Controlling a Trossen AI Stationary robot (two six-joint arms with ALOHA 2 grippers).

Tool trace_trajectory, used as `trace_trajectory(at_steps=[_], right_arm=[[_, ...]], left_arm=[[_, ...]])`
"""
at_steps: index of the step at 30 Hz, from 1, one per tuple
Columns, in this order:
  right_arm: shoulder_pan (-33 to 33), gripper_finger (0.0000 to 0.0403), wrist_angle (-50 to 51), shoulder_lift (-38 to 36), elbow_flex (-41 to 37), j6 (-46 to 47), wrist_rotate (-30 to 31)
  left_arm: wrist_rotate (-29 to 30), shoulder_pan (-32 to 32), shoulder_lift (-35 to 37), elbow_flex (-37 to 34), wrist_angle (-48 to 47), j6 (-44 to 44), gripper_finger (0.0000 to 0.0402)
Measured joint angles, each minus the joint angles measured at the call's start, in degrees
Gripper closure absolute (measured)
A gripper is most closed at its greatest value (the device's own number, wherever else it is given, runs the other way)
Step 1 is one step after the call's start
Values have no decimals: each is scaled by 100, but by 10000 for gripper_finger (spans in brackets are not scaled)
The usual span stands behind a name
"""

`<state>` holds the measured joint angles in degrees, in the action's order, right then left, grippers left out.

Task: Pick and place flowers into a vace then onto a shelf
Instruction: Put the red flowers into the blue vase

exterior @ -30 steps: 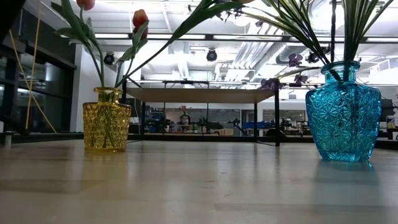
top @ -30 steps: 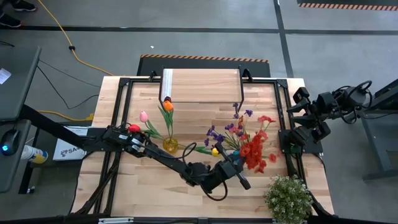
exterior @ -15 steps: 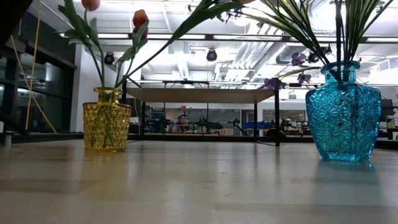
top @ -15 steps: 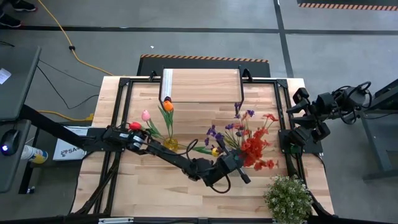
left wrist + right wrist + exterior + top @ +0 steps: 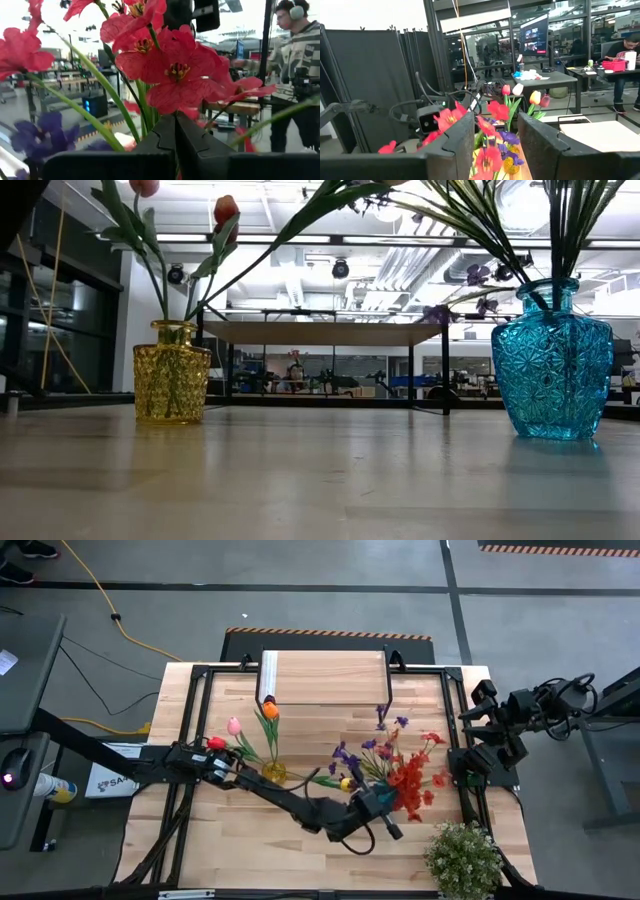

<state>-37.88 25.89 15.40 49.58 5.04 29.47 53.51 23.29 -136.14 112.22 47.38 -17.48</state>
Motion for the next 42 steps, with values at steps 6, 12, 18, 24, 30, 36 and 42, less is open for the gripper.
trace_trajectory(at_steps=[6, 12, 18, 24, 30, 36, 42], right_arm=[[1, 261, -25, 0, -2, 2, -2], [2, 261, -26, 0, -2, 2, -3], [1, 260, -26, 0, -2, 4, -31], [1, 260, -28, 0, -2, 4, -31], [1, 261, -46, 0, -2, 4, -31], [2, 261, -48, 0, -2, 48, -31], [1, 261, -48, 0, -2, 49, -31]], left_arm=[[14, 26, 0, 0, -274, 295, 343], [387, 124, 0, 0, -390, 279, 341], [1315, 261, 0, 2, -392, 289, 329], [1416, 319, 0, 2, -392, 298, 294], [1416, 344, 0, 3, -396, 298, 237], [1430, 459, 0, 4, -407, 224, 173], [1955, 739, 0, 4, -402, -204, 128]])
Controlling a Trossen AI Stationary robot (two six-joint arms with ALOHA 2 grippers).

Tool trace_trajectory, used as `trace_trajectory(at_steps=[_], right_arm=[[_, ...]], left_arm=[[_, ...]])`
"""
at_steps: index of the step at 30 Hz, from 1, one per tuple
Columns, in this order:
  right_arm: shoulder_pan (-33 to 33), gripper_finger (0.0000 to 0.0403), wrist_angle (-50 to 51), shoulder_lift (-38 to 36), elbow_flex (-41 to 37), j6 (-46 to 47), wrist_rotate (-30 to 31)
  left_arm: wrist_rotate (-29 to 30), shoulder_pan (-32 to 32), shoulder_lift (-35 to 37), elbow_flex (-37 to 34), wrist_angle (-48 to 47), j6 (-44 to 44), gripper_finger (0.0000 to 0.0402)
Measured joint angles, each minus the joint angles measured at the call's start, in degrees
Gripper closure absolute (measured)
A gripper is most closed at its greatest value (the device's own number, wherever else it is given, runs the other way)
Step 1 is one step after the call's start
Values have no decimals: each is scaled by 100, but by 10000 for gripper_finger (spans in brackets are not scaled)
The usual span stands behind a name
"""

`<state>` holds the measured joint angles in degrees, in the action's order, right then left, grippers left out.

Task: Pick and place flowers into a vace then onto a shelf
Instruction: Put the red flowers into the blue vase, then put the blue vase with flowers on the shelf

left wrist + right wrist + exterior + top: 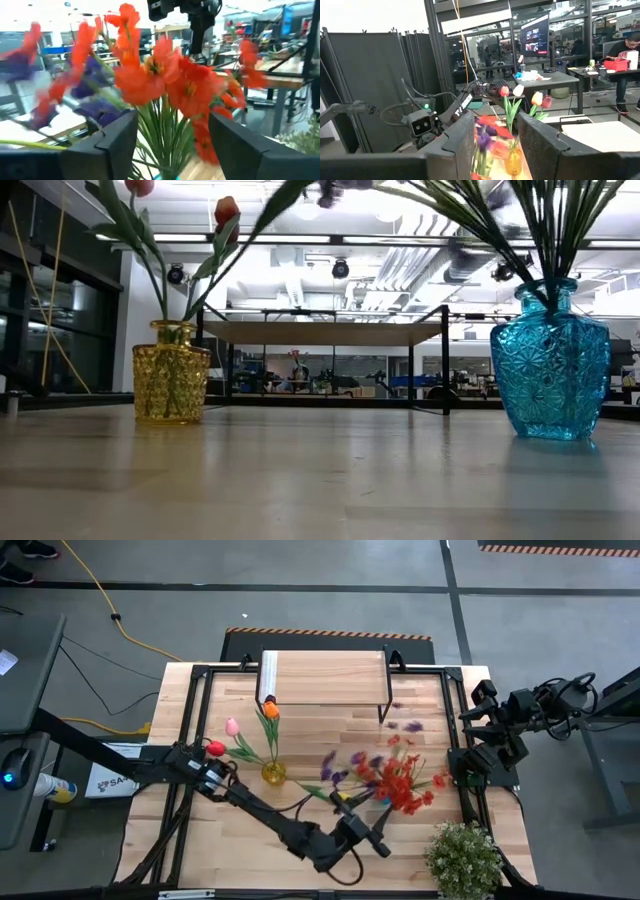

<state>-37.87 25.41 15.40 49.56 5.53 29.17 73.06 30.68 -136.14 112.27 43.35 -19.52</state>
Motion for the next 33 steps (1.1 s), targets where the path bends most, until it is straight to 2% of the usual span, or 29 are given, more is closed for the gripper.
trace_trajectory(at_steps=[8, 27, 33], right_arm=[[0, 261, -4, 0, 0, 1, 2], [-1, 260, -4, 0, 0, 139, -14], [0, 261, -2, 0, 0, 34, -15]], left_arm=[[510, 204, 0, 0, 5, -35, 108], [198, 81, 197, 32, 46, -426, 148], [274, 83, 216, 562, -77, -948, 158]])
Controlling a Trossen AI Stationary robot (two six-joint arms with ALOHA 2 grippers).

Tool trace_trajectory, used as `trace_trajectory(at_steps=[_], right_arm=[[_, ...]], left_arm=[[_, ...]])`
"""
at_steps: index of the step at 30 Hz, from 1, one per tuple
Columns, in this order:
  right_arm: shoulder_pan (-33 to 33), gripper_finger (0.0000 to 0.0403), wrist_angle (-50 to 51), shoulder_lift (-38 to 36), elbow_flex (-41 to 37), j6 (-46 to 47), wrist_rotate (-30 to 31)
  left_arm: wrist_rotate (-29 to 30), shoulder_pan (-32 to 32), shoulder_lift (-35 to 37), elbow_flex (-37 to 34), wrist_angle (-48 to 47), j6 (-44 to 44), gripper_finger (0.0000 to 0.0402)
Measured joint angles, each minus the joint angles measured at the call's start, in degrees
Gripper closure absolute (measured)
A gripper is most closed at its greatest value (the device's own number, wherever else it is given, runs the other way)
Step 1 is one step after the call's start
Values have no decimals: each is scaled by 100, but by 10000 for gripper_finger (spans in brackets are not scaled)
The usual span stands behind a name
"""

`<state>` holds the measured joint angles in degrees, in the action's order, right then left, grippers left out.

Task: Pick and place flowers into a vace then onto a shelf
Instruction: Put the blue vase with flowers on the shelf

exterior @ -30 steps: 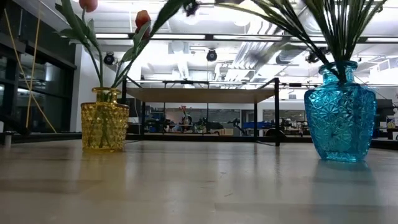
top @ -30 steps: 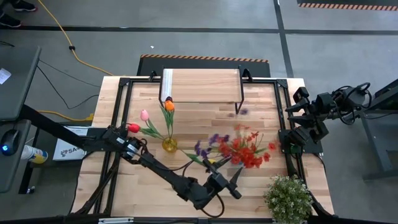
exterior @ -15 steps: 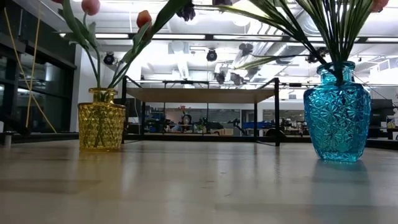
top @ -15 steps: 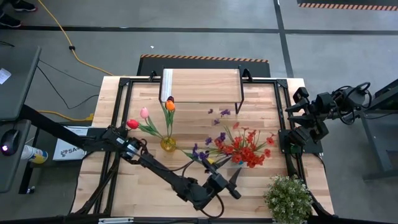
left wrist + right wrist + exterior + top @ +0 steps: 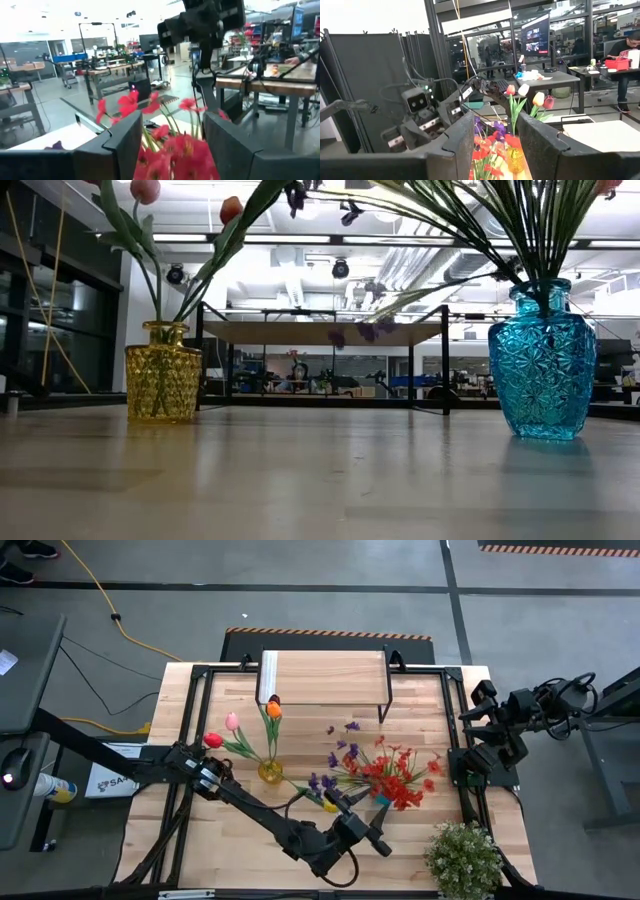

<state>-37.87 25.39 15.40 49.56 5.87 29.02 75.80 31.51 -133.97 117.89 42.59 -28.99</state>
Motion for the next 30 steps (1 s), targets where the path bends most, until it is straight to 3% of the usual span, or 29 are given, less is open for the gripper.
trace_trajectory(at_steps=[18, 26, 30], right_arm=[[0, 260, 42, 2, -2, -98, -2], [-2, 261, 50, 0, -2, -94, -3], [-1, 261, 50, 2, -2, -92, -2]], left_arm=[[159, -37, -24, 984, -76, -1205, 165], [673, 54, -17, 1726, -47, -2172, 169], [915, 166, 90, 1700, 45, -2358, 169]])
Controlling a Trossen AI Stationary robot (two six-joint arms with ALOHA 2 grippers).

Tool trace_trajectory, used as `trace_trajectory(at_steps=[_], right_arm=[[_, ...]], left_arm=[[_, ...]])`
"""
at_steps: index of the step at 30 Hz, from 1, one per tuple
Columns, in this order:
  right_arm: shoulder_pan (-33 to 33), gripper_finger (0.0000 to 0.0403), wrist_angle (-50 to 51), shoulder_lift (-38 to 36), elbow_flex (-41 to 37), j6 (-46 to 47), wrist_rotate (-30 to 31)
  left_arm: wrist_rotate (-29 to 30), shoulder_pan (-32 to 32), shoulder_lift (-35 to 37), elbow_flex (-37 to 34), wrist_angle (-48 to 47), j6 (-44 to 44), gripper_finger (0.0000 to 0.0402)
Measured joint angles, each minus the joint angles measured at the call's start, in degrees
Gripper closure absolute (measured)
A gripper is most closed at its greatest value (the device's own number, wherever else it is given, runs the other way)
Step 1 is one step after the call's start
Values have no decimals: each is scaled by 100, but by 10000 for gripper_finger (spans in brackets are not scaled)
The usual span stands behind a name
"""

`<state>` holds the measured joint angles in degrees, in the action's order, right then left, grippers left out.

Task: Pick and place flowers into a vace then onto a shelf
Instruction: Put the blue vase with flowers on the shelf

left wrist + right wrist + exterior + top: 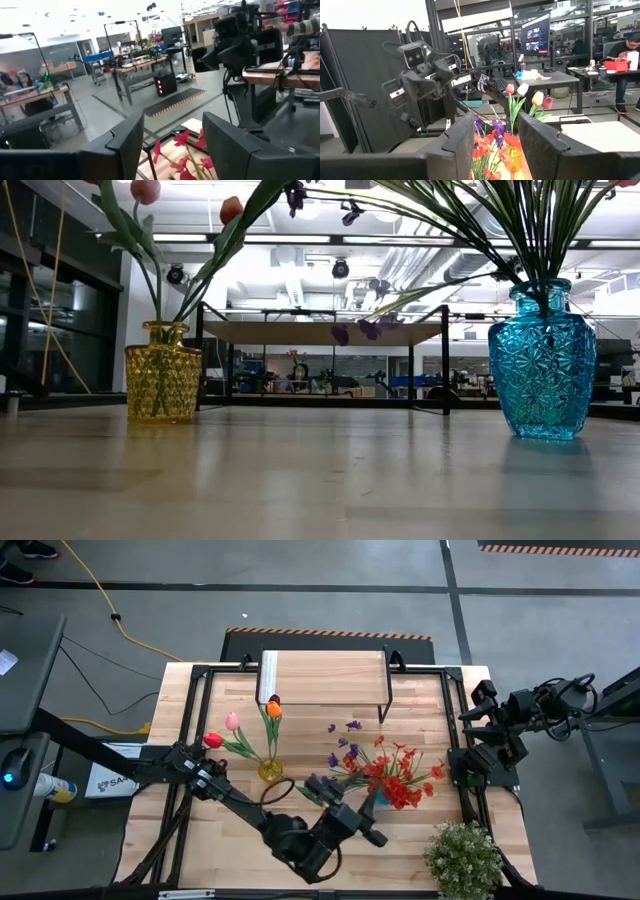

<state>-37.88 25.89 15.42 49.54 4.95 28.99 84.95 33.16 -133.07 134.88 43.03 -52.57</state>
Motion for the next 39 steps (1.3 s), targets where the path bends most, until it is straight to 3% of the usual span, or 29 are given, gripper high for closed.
trace_trajectory(at_steps=[15, 25, 31, 39], right_arm=[[1, 261, -183, 0, 0, 254, -60], [1, 261, -995, 55, 0, 258, -966], [-1, 261, -1659, 425, 0, 261, -1807], [0, 261, -2283, 1142, 0, 273, -2383]], left_arm=[[520, 725, 448, 18, 45, -169, 170], [518, 1197, 478, 16, 30, 55, 170], [516, 1460, 467, 14, -75, 718, 170], [499, 1794, 454, -285, -1729, 3125, 170]])
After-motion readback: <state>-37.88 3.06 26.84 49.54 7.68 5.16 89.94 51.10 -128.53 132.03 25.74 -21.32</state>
